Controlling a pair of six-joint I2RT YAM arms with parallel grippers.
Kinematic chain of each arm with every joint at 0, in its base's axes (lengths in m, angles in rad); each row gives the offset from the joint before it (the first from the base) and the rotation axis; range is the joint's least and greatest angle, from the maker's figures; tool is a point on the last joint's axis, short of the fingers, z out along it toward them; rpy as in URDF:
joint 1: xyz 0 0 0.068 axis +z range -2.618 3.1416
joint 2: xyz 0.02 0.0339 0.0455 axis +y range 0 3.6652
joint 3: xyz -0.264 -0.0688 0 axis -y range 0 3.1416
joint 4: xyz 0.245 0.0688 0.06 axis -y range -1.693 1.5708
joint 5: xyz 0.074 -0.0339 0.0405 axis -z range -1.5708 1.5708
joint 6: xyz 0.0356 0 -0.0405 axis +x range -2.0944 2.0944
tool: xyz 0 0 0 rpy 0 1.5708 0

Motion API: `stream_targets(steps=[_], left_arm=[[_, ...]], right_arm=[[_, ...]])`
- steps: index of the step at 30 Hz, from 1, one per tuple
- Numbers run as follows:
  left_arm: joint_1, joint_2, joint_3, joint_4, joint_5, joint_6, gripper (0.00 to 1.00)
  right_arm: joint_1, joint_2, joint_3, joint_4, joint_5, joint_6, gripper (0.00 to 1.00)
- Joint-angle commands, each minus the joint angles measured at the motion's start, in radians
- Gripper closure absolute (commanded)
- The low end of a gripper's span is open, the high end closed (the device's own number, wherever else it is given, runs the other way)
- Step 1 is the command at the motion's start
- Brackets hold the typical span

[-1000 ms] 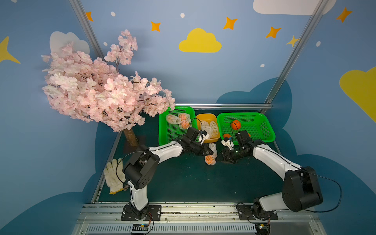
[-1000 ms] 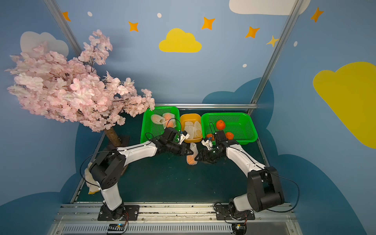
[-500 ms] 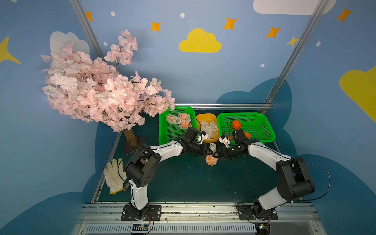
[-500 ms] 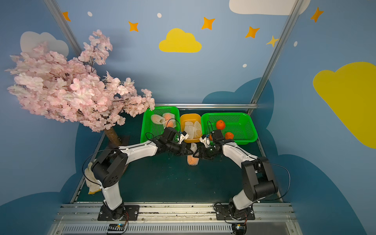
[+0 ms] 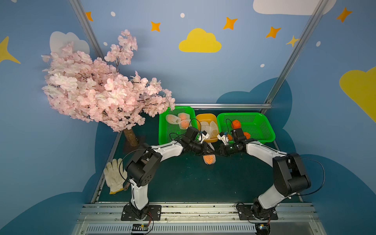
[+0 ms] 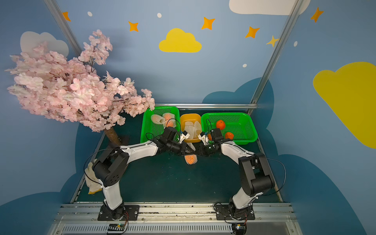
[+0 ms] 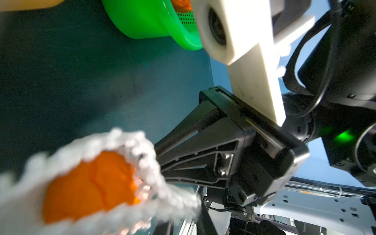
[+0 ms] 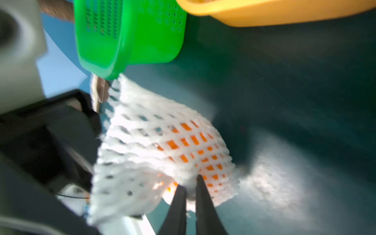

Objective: Remove foam nets from oranges
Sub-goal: Remove the foam net from the orange.

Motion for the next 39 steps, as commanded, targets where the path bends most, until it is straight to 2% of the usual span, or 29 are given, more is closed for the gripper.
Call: stream_targets(steps=[1,6,10,14,17,19,31,39], left_arm=[[0.02,-0.009,-0.047,0.111,0.042,-0.06,0.7],[0.051,-0.053,-0.075,0.129,0.044,-0.08,0.56],[0.072,-0.123,-0.092,0.054,0.0,-0.052,0.41],[0.087,-0.165,-0.1,-0.062,-0.044,-0.003,0.34],[0.089,-0.154,-0.101,-0.117,-0.085,0.015,0.32],[0.091,-0.135,-0.106,-0.09,-0.095,-0.004,0.31],[0.053,-0.018,-0.032,-0.074,-0.086,0.046,0.28],[0.038,0.051,0.044,-0.213,-0.115,0.106,0.37]], right_arm=[[0.004,0.012,0.019,0.04,-0.062,0.019,1.0],[-0.005,0.03,0.011,0.051,-0.12,0.06,1.0],[-0.006,0.01,-0.013,0.044,-0.102,0.065,1.0],[-0.01,-0.009,-0.039,0.038,-0.111,0.076,1.0],[-0.011,-0.035,-0.073,0.061,-0.123,0.087,1.0],[-0.011,-0.043,-0.093,0.073,-0.128,0.095,1.0],[-0.014,-0.053,-0.106,0.082,-0.15,0.112,1.0],[-0.021,-0.056,-0.093,0.096,-0.185,0.14,1.0]])
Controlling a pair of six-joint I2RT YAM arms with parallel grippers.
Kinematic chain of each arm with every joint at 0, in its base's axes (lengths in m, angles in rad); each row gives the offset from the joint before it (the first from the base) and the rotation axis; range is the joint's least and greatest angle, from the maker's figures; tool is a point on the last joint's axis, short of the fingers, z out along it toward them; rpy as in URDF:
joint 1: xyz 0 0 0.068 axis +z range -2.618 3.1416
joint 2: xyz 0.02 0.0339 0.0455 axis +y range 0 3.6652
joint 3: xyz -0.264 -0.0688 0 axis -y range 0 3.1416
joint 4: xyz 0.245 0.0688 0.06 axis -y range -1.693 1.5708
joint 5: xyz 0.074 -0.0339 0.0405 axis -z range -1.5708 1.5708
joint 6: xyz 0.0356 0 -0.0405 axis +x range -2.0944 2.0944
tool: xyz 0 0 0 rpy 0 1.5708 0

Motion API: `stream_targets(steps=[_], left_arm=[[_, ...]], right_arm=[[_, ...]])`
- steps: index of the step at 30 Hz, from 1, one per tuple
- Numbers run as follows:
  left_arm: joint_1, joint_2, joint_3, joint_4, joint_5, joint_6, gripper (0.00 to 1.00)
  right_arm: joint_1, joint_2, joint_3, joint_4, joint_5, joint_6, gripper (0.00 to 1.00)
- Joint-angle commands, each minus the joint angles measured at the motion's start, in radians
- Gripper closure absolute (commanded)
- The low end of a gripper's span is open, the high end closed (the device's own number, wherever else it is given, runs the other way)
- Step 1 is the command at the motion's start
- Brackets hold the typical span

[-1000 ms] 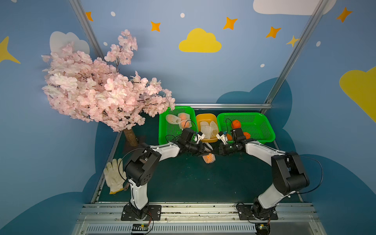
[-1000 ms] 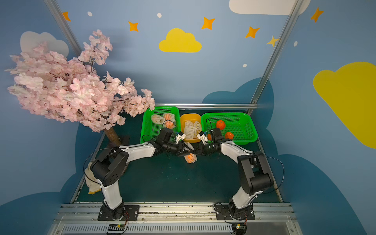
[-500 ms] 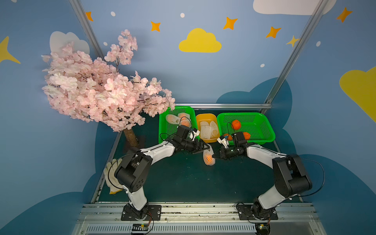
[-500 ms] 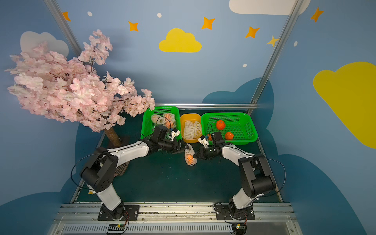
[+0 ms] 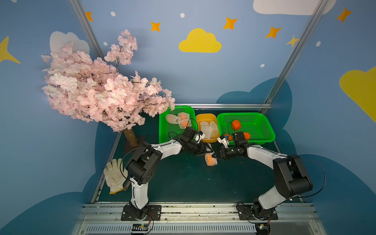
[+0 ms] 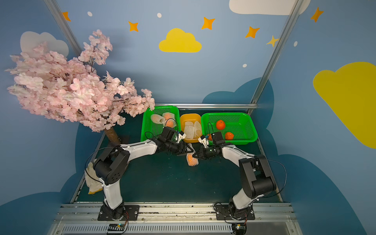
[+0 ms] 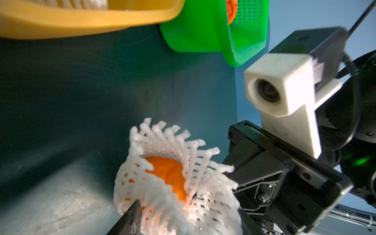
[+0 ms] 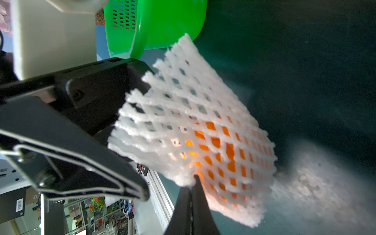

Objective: Remove foam nets from oranges
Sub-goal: Remove the foam net from the orange.

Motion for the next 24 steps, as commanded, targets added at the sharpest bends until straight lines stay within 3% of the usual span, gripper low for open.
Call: stream_targets(steps=[1,7,12,16,24], left_arm=[[0.002,0.021,0.026,-0.091,-0.019,0.044,0.39],[-0.013,0.039,0.066,-0.116,0.001,0.069,0.63],[-0.013,0.016,0.055,-0.102,0.017,0.061,0.77],[-0.013,0.009,0.055,-0.085,0.037,0.044,0.83],[-0.011,-0.003,0.067,-0.016,0.08,-0.034,0.89]], right_arm=[[-0.006,-0.027,0.007,0.018,-0.038,0.018,1.0],[-0.009,-0.022,0.015,0.031,-0.064,0.033,1.0],[-0.027,-0.064,0.037,-0.068,-0.041,-0.02,0.85],[-0.067,-0.094,0.064,-0.196,0.011,-0.088,0.71],[-0.107,-0.144,0.055,-0.239,-0.017,-0.156,0.5]])
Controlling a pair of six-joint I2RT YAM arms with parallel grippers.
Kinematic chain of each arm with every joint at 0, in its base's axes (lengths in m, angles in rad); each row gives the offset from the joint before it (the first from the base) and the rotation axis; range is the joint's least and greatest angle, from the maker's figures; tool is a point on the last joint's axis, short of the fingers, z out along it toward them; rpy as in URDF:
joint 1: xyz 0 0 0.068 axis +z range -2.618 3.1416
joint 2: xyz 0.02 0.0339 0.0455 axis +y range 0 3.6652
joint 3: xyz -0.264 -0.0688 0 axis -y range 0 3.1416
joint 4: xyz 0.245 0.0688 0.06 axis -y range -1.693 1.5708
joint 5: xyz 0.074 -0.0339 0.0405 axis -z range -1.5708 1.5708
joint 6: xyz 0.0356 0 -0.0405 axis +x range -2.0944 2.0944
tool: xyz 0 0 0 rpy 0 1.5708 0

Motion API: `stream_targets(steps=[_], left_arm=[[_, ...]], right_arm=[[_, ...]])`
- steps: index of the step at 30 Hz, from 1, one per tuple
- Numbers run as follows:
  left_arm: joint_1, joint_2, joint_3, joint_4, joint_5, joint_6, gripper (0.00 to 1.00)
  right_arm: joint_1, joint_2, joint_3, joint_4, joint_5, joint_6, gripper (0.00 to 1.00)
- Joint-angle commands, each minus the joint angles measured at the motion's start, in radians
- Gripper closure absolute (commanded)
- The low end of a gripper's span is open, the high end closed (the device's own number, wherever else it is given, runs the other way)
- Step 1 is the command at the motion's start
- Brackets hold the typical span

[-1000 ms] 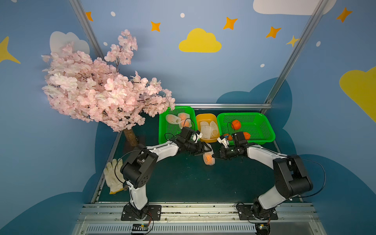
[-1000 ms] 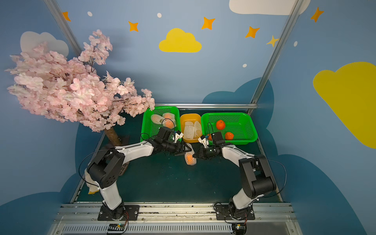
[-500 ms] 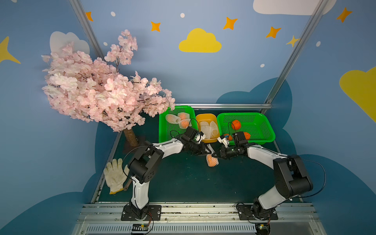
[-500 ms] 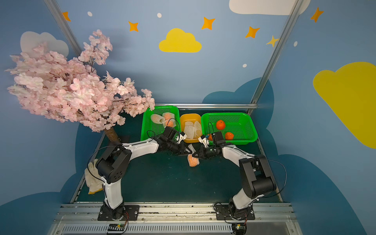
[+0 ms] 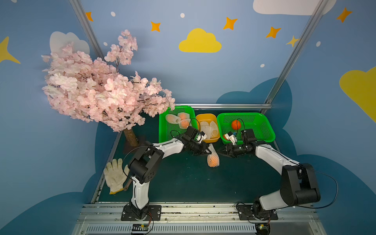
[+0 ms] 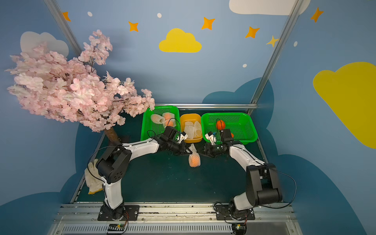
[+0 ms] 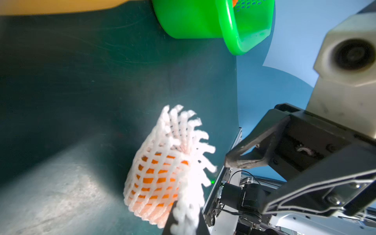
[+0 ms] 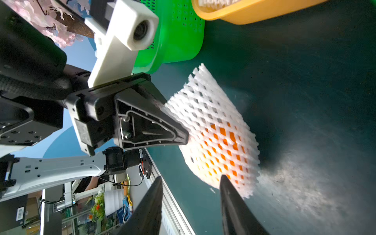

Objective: Remove foam nets from oranges
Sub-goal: Remove the foam net from the orange.

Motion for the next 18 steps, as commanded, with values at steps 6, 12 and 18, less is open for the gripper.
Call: stream_targets(steps=[6,12,18], left_arm=[[0.005,-0.021,0.018,0.174,0.107,-0.163,0.92],[0.006,0.001,0.01,0.308,0.159,-0.293,0.95],[-0.003,0.021,-0.005,0.347,0.176,-0.34,0.96]], right_arm=[[0.003,-0.035,0.001,-0.096,-0.012,-0.113,0.46],[0.007,-0.057,-0.016,-0.077,0.005,-0.11,0.46],[0.007,-0.062,-0.016,-0.064,0.038,-0.119,0.45]])
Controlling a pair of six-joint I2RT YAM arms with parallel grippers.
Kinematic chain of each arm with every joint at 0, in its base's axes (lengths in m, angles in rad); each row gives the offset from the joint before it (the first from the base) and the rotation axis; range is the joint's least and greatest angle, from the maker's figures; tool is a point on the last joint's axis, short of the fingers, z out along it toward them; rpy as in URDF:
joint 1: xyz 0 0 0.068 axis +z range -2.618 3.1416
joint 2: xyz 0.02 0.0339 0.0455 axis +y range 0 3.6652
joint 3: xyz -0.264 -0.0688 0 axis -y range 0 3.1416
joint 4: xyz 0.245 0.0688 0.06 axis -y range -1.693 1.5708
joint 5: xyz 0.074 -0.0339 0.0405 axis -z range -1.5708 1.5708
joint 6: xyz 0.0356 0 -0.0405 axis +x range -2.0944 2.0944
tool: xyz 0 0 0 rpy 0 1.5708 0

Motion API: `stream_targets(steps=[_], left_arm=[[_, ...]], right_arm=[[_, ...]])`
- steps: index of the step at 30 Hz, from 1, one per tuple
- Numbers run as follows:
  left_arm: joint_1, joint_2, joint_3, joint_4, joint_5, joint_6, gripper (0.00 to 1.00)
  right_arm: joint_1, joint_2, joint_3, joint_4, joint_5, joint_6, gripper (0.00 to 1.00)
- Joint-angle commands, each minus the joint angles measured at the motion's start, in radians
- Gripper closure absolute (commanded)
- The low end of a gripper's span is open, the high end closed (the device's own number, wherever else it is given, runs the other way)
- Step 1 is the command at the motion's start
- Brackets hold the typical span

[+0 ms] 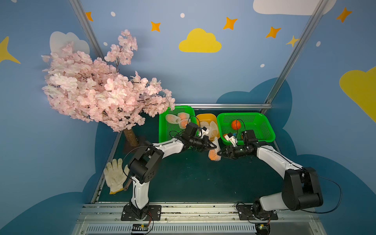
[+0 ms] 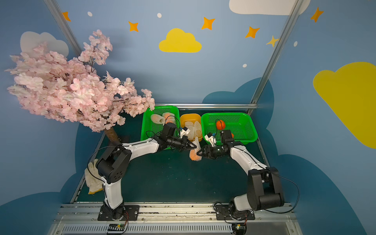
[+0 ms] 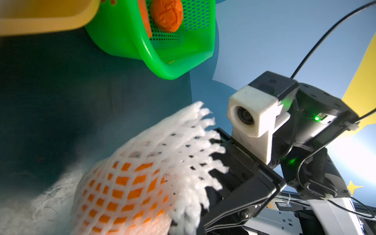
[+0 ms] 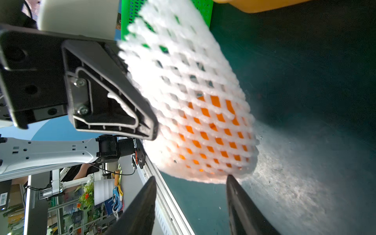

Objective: Remove foam nets from oranges
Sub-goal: Remove the foam net from the orange.

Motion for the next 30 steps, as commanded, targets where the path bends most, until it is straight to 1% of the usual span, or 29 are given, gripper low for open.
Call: stream_targets(steps=[1,9,14,19,27,30], left_arm=[[-0.006,0.022,-0.004,0.048,0.041,-0.042,0.96],[-0.01,0.042,-0.012,0.02,0.037,-0.059,0.96],[-0.015,0.062,-0.003,0.009,0.038,-0.069,0.96],[-0.023,0.085,0.011,-0.012,0.044,-0.077,0.96],[-0.025,0.089,0.008,-0.016,0.041,-0.082,0.96],[-0.022,0.088,0.0,-0.012,0.038,-0.085,0.96]], right_arm=[[0.007,-0.016,-0.007,0.002,0.03,-0.027,0.46],[0.017,-0.035,-0.009,0.017,0.139,-0.036,0.46],[0.042,-0.027,-0.004,0.049,0.131,-0.041,0.47],[0.084,0.009,0.035,0.029,0.157,-0.081,0.47],[0.113,0.068,0.063,0.009,0.182,-0.11,0.55],[0.125,0.054,0.062,-0.027,0.245,-0.136,0.55]])
